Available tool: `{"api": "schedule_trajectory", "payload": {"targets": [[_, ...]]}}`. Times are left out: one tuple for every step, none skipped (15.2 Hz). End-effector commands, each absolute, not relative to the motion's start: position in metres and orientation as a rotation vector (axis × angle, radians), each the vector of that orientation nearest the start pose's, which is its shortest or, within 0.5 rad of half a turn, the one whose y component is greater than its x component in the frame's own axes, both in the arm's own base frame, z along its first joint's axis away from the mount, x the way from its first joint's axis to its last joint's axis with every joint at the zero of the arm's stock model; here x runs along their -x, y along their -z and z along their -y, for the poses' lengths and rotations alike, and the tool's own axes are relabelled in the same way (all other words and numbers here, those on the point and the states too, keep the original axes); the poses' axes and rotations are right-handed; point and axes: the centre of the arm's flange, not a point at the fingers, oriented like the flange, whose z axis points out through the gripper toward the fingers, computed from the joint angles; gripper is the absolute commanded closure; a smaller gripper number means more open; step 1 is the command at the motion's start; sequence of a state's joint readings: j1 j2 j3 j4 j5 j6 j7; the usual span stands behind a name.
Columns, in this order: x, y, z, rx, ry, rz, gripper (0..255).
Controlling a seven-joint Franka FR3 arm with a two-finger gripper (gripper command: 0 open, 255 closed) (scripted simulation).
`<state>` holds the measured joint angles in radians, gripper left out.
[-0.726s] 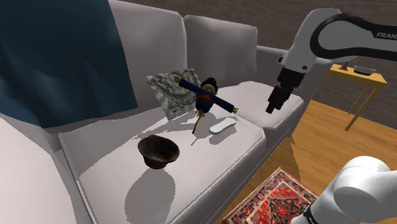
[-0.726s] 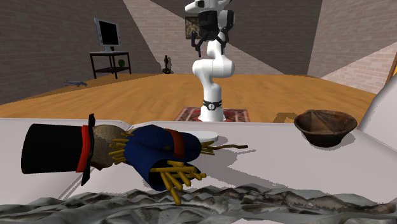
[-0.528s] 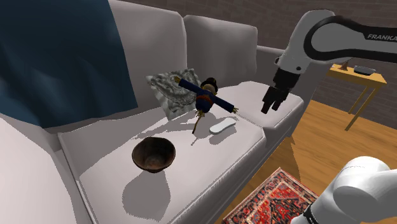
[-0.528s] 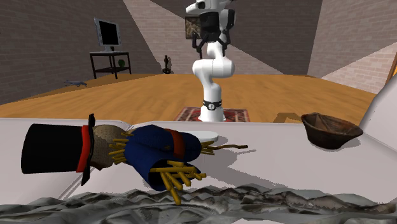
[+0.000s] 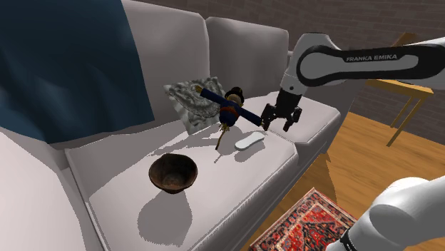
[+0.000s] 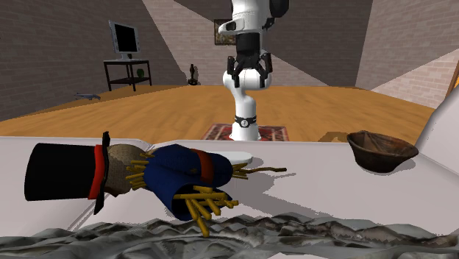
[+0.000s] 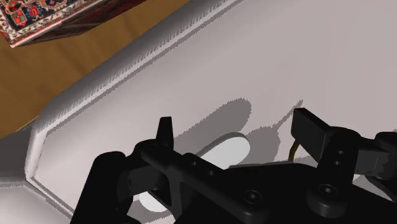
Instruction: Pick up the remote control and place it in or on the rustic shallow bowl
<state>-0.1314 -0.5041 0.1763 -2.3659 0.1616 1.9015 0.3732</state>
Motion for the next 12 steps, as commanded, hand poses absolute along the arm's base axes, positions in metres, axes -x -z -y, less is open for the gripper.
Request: {"api": "schedule_trajectory", "payload": {"targets": [[-0.429, -0.498, -0.037, 2.974, 0.031, -0.783, 0], [-0.440, -0.490, -0.037, 2.956, 0.029, -0.865, 0], [-0.451, -0.482, -0.036, 2.936, 0.027, -0.946, 0], [-0.461, -0.474, -0.034, 2.914, 0.025, -1.028, 0], [-0.472, -0.467, -0.032, 2.890, 0.023, -1.108, 0], [-0.482, -0.459, -0.030, 2.863, 0.021, -1.188, 0], [-0.492, -0.451, -0.026, 2.835, 0.019, -1.267, 0], [-0.502, -0.443, -0.023, 2.804, 0.017, -1.346, 0], [-0.512, -0.435, -0.018, 2.771, 0.015, -1.424, 0], [-0.521, -0.427, -0.013, 2.736, 0.013, -1.501, 0], [-0.530, -0.419, -0.008, 2.699, 0.011, -1.577, 0], [-0.539, -0.411, -0.002, 2.659, 0.009, -1.653, 0]]}}
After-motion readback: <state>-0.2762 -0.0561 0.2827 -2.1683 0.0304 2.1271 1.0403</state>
